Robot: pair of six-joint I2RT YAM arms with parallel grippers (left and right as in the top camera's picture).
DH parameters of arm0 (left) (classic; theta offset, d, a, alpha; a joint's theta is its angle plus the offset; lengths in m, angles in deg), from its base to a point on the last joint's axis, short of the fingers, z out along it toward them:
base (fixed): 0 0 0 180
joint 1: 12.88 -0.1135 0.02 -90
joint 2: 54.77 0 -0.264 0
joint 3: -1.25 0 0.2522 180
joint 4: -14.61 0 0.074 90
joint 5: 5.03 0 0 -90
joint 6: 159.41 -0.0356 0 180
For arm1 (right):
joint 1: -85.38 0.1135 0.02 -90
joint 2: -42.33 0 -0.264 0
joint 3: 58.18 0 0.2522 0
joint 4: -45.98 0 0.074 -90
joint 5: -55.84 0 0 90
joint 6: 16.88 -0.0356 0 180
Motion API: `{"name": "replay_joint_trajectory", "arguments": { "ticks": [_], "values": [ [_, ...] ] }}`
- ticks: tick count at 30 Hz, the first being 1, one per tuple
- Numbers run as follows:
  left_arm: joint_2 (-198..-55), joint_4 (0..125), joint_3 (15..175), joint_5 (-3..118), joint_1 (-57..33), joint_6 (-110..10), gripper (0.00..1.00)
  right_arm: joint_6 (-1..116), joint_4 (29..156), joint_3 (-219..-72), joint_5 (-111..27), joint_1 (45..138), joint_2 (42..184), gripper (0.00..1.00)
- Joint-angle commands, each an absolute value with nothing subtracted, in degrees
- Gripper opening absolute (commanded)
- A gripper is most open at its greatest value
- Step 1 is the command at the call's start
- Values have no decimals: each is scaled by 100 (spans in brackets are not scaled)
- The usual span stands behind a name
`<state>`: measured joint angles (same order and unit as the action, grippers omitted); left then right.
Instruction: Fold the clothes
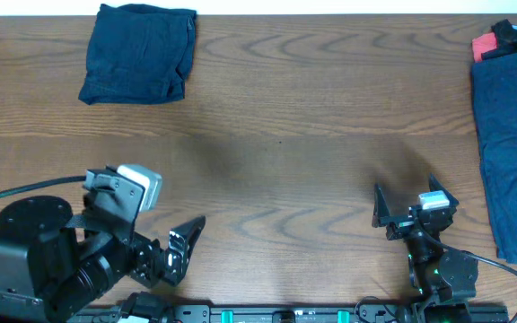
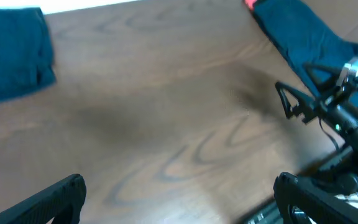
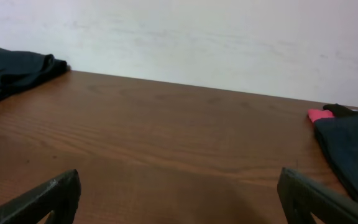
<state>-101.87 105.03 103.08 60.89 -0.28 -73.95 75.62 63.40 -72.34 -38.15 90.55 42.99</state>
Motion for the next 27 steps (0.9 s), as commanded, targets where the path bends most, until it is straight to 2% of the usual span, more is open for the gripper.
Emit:
{"name": "replay_joint_trajectory", "arguments": {
  "ticks": [1,5,11,20,27],
  "values": [
    [-10173,10658,10234,6010,-4,-7425,98,7488,6377,-7226,-3738,9125,4262,99],
    [-10029,10156,9761,6166,-4,-7428,98,7488,6377,-7226,-3740,9125,4262,99],
    [-9096,7924,7781,6163,-4,-7294,98,7488,6377,-7226,-3738,9123,4262,99],
    [-7540,3634,4057,6284,-76,-7196,98,7488,6377,-7226,-3738,9125,4262,99],
    [-6663,2134,2299,6705,-329,-7172,98,7488,6379,-7226,-3738,9125,4260,99]
  ]
}}
